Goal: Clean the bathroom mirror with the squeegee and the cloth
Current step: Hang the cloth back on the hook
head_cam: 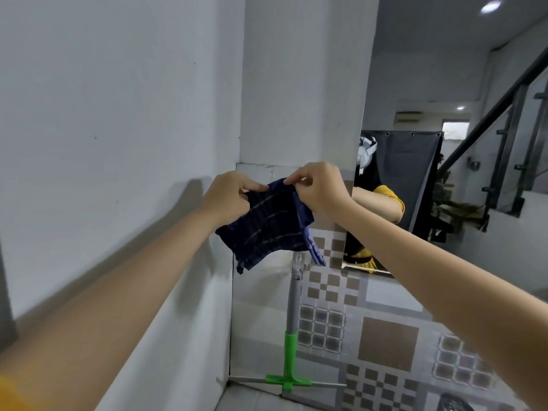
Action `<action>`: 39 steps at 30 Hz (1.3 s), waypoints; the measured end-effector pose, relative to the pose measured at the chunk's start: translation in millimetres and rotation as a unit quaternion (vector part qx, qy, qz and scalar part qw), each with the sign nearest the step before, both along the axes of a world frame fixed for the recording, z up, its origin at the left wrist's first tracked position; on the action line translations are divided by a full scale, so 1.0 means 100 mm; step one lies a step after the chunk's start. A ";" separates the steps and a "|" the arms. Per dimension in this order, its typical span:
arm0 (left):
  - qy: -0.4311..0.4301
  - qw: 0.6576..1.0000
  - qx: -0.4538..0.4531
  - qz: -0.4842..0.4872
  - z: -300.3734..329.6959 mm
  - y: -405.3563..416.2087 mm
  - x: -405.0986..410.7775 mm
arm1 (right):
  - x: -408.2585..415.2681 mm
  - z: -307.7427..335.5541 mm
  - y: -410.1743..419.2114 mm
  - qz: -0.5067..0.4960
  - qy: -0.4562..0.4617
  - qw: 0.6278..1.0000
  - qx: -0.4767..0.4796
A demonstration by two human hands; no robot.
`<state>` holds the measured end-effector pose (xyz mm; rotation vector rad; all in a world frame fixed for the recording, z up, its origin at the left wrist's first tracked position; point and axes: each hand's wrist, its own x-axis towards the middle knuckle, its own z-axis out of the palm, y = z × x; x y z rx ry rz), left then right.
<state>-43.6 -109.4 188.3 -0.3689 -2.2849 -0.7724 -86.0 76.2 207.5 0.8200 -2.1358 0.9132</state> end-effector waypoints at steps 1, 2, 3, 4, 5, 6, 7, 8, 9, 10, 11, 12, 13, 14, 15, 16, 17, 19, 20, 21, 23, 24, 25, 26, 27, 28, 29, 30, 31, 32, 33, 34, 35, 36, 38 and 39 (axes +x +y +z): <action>0.016 0.999 -0.044 0.013 0.04 -0.02 -0.05 | -0.05 0.06 -0.02 -0.012 0.035 0.998 0.044; 0.030 0.995 -0.090 0.028 0.08 -0.04 -0.10 | -0.11 0.11 -0.04 -0.027 0.065 0.994 0.087; 0.040 0.989 -0.133 0.045 0.13 -0.05 -0.15 | -0.17 0.16 -0.07 -0.045 0.088 0.987 0.125; 0.046 0.982 -0.170 0.062 0.17 -0.05 -0.19 | -0.23 0.21 -0.09 -0.064 0.104 0.980 0.154; 0.049 0.976 -0.199 0.079 0.22 -0.06 -0.23 | -0.29 0.24 -0.12 -0.082 0.115 0.975 0.174; 0.050 0.969 -0.220 0.096 0.27 -0.05 -0.26 | -0.34 0.28 -0.14 -0.097 0.122 0.970 0.185; 0.048 0.964 -0.234 0.113 0.32 -0.05 -0.30 | -0.39 0.31 -0.16 -0.107 0.126 0.967 0.193; 0.044 0.960 -0.243 0.129 0.37 -0.05 -0.34 | -0.44 0.34 -0.18 -0.112 0.128 0.965 0.201; 0.039 0.956 -0.253 0.143 0.41 -0.05 -0.38 | -0.49 0.36 -0.20 -0.112 0.126 0.963 0.210; 0.033 0.952 -0.263 0.153 0.44 -0.06 -0.43 | -0.53 0.38 -0.21 -0.110 0.123 0.962 0.218; 0.028 0.948 -0.272 0.160 0.47 -0.07 -0.47 | -0.58 0.40 -0.22 -0.108 0.118 0.961 0.224; 0.023 0.947 -0.276 0.163 0.49 -0.07 -0.51 | -0.62 0.41 -0.23 -0.108 0.114 0.960 0.230; 0.018 0.948 -0.272 0.162 0.50 -0.08 -0.55 | -0.66 0.41 -0.24 -0.111 0.112 0.958 0.240; 0.014 0.952 -0.264 0.157 0.50 -0.08 -0.58 | -0.69 0.42 -0.24 -0.116 0.113 0.953 0.255; 0.009 0.956 -0.253 0.151 0.50 -0.09 -0.62 | -0.71 0.41 -0.25 -0.119 0.113 0.949 0.268; 0.004 0.961 -0.238 0.143 0.48 -0.09 -0.65 | -0.73 0.40 -0.25 -0.116 0.109 0.948 0.276; -0.001 0.966 -0.220 0.134 0.45 -0.09 -0.67 | -0.74 0.38 -0.25 -0.108 0.102 0.949 0.277; -0.008 0.976 -0.187 0.109 0.39 -0.10 -0.71 | -0.75 0.34 -0.25 -0.087 0.081 0.957 0.265; -0.010 0.981 -0.171 0.093 0.36 -0.11 -0.73 | -0.76 0.31 -0.26 -0.075 0.069 0.961 0.256; -0.010 0.986 -0.151 0.076 0.34 -0.12 -0.75 | -0.78 0.28 -0.26 -0.064 0.057 0.966 0.246; -0.007 0.994 -0.100 0.039 0.30 -0.13 -0.78 | -0.80 0.22 -0.28 -0.046 0.037 0.976 0.212; -0.002 0.997 -0.077 0.026 0.29 -0.13 -0.80 | -0.80 0.19 -0.28 -0.039 0.031 0.981 0.189; 0.007 0.998 -0.058 0.017 0.28 -0.12 -0.81 | -0.80 0.16 -0.29 -0.033 0.029 0.985 0.166; 0.018 0.999 -0.043 0.010 0.26 -0.12 -0.81 | -0.79 0.14 -0.30 -0.027 0.029 0.989 0.144; 0.027 0.999 -0.028 0.003 0.25 -0.11 -0.81 | -0.77 0.13 -0.30 -0.019 0.030 0.992 0.123; 0.032 0.999 -0.014 -0.006 0.24 -0.11 -0.80 | -0.76 0.11 -0.31 -0.009 0.030 0.994 0.104; 0.032 0.999 -0.003 -0.015 0.22 -0.10 -0.80 | -0.75 0.10 -0.31 0.002 0.028 0.996 0.088; 0.026 0.999 0.005 -0.022 0.20 -0.10 -0.80 | -0.74 0.08 -0.32 0.010 0.023 0.997 0.078; 0.018 0.999 0.015 -0.028 0.19 -0.09 -0.80 | -0.74 0.07 -0.33 0.015 0.018 0.997 0.075; 0.010 0.999 0.029 -0.031 0.18 -0.08 -0.80 | -0.75 0.07 -0.33 0.016 0.014 0.997 0.078; 0.007 0.999 0.041 -0.032 0.17 -0.08 -0.82 | -0.75 0.08 -0.32 0.017 0.010 0.996 0.083; 0.007 0.998 0.050 -0.031 0.18 -0.07 -0.83 | -0.75 0.10 -0.32 0.017 0.005 0.996 0.091; 0.008 0.998 0.055 -0.028 0.18 -0.07 -0.84 | -0.75 0.13 -0.32 0.016 -0.001 0.995 0.101; 0.008 0.998 0.058 -0.028 0.20 -0.07 -0.86 | -0.75 0.16 -0.32 0.013 -0.007 0.993 0.114; 0.012 0.997 0.066 -0.027 0.23 -0.06 -0.88 | -0.77 0.23 -0.33 -0.002 -0.018 0.990 0.139; 0.017 0.997 0.075 -0.024 0.25 -0.05 -0.89 | -0.78 0.25 -0.34 -0.010 -0.023 0.989 0.148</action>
